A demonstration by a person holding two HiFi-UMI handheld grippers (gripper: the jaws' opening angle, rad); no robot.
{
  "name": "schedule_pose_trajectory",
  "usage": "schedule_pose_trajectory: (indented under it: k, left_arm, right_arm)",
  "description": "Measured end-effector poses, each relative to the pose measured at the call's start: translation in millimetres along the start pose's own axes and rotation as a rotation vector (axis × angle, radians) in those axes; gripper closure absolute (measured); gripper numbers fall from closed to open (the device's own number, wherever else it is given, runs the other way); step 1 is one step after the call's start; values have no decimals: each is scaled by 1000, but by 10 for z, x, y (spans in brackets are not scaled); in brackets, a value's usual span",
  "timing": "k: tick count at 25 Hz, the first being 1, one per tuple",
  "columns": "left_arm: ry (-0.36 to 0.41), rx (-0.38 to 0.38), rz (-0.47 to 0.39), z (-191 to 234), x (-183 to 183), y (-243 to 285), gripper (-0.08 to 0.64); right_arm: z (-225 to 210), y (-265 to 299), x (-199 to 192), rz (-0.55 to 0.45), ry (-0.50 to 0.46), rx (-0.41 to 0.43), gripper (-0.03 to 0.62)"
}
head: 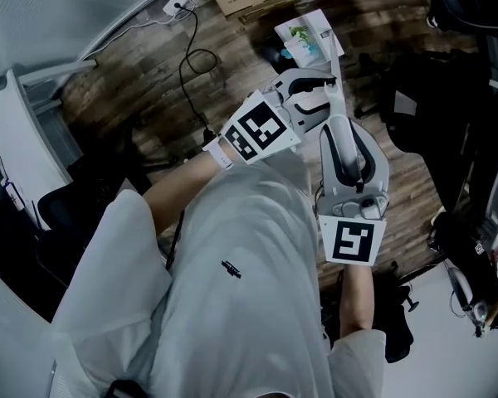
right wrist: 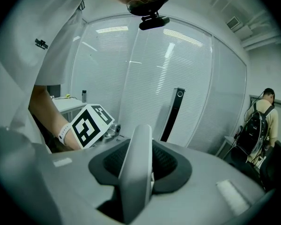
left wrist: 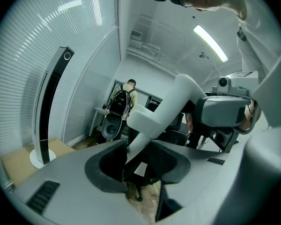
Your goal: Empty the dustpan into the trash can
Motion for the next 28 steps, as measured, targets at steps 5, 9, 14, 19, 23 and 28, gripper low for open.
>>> schedule_pose_trajectory:
  k: [5,9,14,19,23,28]
  left_arm:
    - [1,24,-23,-37,53,-82,419]
    - [6,39,-29,-46,57,-146,419]
    - [-19,71,-31,-24,-11,-225,419]
    - [-36,95,-25,-9,-99,-348,419]
    - [-32,103,-27,-17,-93,-370,420]
    - [-22,104,-33,-28,-69,-343,419]
  right_arm:
    - [65,-45,48,-5,-31,30,462]
    - [147,-54,39,18,-82,55,462]
    - [248,-11,2,39,-144,97,462]
    - [382,22,-27,55,-199,137,462]
    - [400,19,-4,47,-219,143,462]
    - [365,-2,3,38,-223,139,462]
Point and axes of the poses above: the fingertips, and each gripper's own axes: y forward along the fingers, z to its left, x out of its top, the point moved 4 cm from there along -y, backward along the fingers, and after that the axes turned 10 degrees about x, right-handed, at the moved point
